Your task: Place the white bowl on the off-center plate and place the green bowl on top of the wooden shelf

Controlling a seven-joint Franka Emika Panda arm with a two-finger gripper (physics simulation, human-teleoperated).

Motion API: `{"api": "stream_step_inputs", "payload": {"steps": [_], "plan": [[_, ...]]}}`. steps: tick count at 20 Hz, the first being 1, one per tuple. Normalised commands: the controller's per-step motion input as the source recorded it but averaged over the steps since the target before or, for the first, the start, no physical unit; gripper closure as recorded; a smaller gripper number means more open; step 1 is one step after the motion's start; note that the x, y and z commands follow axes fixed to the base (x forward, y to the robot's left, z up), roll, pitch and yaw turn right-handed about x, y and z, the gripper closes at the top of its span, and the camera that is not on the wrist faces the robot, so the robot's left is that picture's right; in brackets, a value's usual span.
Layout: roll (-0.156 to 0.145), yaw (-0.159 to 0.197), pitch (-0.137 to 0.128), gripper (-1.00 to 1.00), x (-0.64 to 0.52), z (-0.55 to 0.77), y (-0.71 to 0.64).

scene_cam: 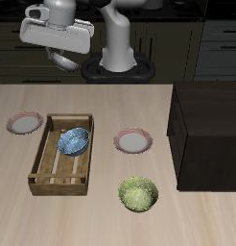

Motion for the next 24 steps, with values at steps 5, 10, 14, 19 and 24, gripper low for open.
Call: {"api": "stream_step_inputs", "payload": {"steps": [5, 10, 14, 19, 24], "plan": [[0.003, 0.0, 0.024, 1.0, -0.16, -0.17, -0.37], [-0.023, -0.007, 0.015, 1.0, -0.2, -0.21, -0.36], [-0.032, -0.003, -0.005, 1.0, -0.17, -0.11, -0.27], [-0.004, -0.007, 0.0, 1.0, -0.19, -0.1, -0.15], [0.008, -0.005, -0.018, 1.0, -0.26, -0.07, -0.2]]}}
